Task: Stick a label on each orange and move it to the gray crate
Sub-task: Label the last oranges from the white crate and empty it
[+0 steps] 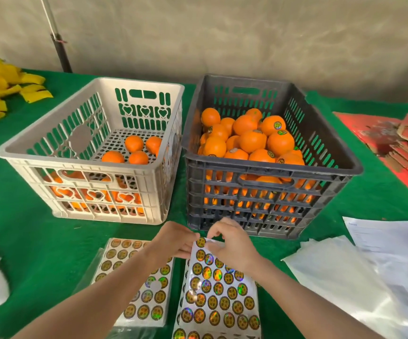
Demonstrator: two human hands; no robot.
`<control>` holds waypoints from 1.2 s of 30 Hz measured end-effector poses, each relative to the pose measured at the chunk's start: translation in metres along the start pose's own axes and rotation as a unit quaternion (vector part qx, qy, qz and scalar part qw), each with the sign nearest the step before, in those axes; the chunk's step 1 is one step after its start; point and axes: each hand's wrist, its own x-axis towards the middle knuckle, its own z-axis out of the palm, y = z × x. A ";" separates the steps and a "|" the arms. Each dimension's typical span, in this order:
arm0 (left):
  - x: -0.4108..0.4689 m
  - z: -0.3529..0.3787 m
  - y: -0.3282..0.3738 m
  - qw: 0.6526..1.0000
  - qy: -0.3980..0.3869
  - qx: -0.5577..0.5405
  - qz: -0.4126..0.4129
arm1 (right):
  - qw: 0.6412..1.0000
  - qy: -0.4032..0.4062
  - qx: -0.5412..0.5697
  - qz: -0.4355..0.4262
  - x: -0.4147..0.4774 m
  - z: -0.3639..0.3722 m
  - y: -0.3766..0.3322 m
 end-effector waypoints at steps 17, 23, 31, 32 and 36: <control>0.009 -0.008 -0.010 0.994 -0.104 -0.045 0.004 | 0.975 0.048 -0.097 -0.192 -0.010 -0.008 -0.018; 0.017 -0.008 -0.014 0.993 -0.110 -0.022 0.033 | 0.980 0.094 -0.026 -0.174 -0.006 -0.010 -0.017; 0.019 -0.019 -0.011 0.891 0.069 0.324 0.311 | 0.947 0.193 0.119 -0.230 0.009 -0.038 -0.076; 0.013 -0.030 -0.003 0.860 0.124 0.304 0.392 | 0.934 0.208 0.129 -0.261 0.017 -0.047 -0.091; -0.016 -0.098 0.039 0.782 0.231 0.167 0.555 | 0.905 0.222 0.118 -0.343 0.068 -0.079 -0.145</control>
